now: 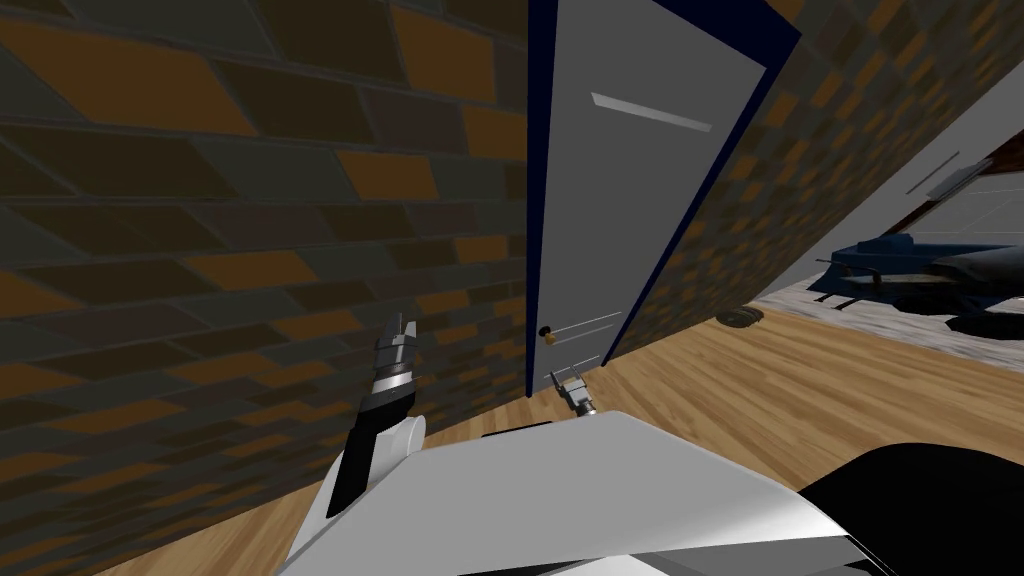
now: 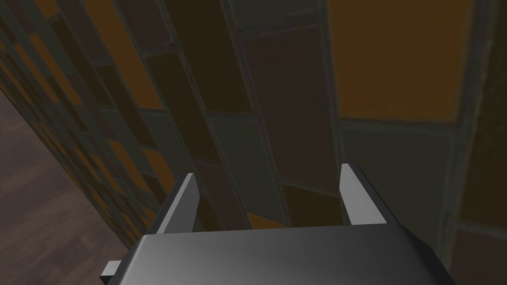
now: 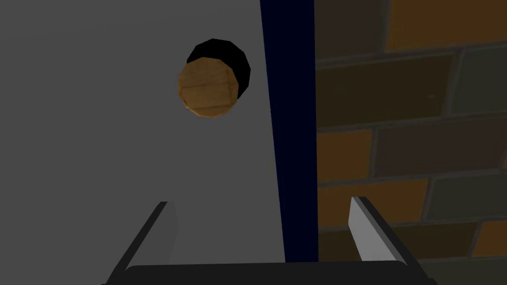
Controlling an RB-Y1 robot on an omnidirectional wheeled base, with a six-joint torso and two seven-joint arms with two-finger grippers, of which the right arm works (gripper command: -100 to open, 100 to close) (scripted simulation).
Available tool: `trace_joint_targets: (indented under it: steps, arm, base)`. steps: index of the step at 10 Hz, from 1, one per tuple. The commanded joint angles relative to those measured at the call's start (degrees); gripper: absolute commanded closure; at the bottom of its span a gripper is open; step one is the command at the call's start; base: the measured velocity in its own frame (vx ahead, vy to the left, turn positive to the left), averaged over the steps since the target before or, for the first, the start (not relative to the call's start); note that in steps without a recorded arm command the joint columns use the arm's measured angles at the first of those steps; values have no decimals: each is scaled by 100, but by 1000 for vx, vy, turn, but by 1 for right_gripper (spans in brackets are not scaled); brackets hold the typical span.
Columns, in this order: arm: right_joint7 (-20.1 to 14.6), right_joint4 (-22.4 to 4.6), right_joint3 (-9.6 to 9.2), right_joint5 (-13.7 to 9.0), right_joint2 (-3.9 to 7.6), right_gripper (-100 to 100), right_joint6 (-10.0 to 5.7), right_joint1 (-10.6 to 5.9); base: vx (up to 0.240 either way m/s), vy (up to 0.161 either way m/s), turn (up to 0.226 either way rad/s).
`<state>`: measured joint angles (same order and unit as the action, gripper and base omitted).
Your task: Pull the door open
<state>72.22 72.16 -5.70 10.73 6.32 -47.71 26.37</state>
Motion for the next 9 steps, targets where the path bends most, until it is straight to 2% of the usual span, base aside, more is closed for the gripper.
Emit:
trace_joint_targets:
  steps: [1, 4, 5, 6, 7, 8, 9]
  arm:
    - [166, -174, -13, 23, -9, -100, -66, -23]
    - [493, -444, -53, 77, -18, -100, -144, -22]
    - [423, -403, -45, 66, -23, -100, -138, -25]
    - [331, -628, 107, -30, 121, -100, -244, -118]
    - [294, -697, 155, -62, 167, -100, -276, -148]
    - [210, -857, 268, -134, 272, -100, -351, -216]
    - [210, -857, 268, -134, 272, -100, -351, -216]
  base:
    - [81, -97, 22]
    - [91, -129, 30]
    - [32, -65, 13]
    - [-56, 106, 194]
    - [-67, 166, 155]
    - [-41, 208, 124]
    - [-23, 165, 40]
